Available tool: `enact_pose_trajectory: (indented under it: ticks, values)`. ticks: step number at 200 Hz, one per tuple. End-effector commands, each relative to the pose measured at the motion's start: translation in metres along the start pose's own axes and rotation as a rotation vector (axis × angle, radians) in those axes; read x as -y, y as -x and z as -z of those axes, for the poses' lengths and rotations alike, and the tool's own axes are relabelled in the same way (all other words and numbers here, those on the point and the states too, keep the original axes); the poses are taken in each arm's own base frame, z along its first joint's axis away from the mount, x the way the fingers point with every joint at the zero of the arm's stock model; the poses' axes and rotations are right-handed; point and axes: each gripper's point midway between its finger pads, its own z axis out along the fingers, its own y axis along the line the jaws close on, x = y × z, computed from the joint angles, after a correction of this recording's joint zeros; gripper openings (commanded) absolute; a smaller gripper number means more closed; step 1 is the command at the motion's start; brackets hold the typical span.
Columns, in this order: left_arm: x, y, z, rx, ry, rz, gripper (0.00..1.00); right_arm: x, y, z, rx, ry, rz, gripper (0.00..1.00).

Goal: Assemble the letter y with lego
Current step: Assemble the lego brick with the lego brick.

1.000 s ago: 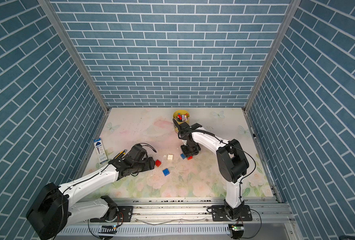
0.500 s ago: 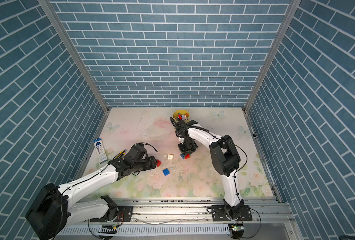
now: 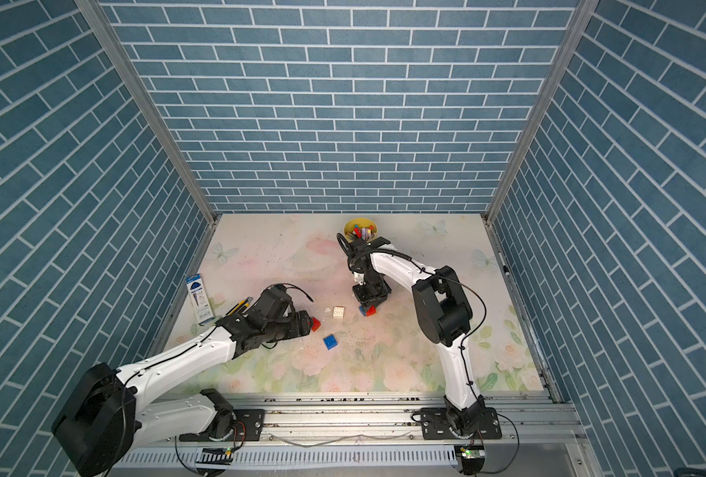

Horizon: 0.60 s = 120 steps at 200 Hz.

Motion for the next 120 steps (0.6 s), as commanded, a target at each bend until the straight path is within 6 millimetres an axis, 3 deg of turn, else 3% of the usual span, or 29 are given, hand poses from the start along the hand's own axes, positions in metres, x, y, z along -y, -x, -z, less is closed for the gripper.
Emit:
enact_pose_trajectory:
  ticks: [1,49,54,120]
  values:
    - [-0.006,-0.006,-0.004,-0.017,0.027,-0.018,0.85,-0.003,-0.014,-0.016,-0.093,0.011,0.054,0.34]
    - [-0.007,-0.006,-0.004,-0.02,0.036,-0.023,0.85,-0.002,-0.017,-0.023,-0.129,-0.018,0.062,0.34]
    - [-0.007,-0.006,-0.004,-0.021,0.037,-0.024,0.85,0.0,-0.019,-0.033,-0.162,-0.026,0.047,0.34]
    - [-0.007,-0.004,-0.005,-0.02,0.045,-0.025,0.85,-0.001,-0.023,-0.071,-0.265,-0.044,-0.002,0.33]
